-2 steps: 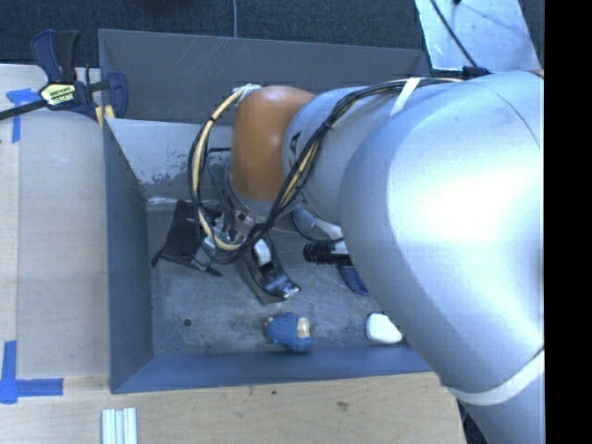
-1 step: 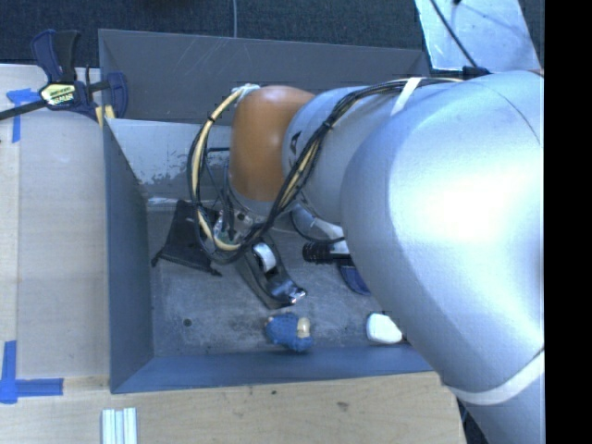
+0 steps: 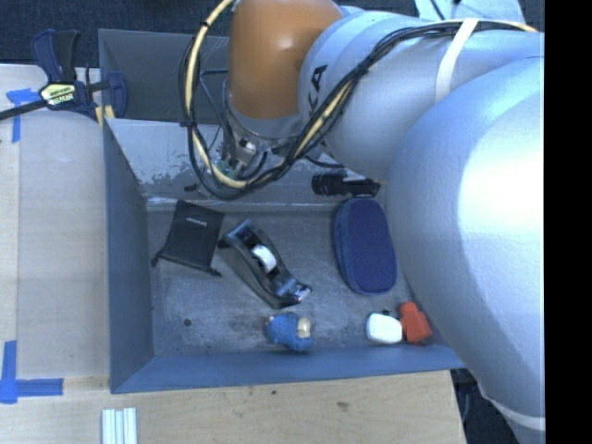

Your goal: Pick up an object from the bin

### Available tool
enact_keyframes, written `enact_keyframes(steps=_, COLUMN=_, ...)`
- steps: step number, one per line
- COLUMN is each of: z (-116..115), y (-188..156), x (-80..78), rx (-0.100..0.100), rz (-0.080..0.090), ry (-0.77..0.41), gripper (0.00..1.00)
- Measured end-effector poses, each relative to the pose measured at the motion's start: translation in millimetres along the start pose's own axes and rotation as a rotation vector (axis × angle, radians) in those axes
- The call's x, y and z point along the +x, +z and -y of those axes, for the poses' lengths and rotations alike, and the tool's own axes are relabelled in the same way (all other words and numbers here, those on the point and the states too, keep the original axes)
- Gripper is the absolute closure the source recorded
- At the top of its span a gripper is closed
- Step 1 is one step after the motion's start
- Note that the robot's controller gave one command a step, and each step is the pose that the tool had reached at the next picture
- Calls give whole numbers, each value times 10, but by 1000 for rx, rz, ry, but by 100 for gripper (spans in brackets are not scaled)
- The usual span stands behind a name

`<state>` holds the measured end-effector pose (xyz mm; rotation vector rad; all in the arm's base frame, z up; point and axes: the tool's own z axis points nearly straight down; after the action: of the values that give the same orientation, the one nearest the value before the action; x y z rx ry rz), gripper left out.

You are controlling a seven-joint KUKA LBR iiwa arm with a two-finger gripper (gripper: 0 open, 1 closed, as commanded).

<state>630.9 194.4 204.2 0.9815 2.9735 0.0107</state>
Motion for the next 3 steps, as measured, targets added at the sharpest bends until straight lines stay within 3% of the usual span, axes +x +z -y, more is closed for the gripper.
enact_keyframes(steps=1, z=22, y=58, x=15, rx=9, rz=-6, ry=0, gripper=0)
enact_keyframes(steps=2, z=421, y=491, x=267, rx=13, rz=-10, ry=-65, gripper=0)
enact_keyframes(steps=3, z=408, y=1116, x=342, rx=12, rz=-11, ry=-193, gripper=0)
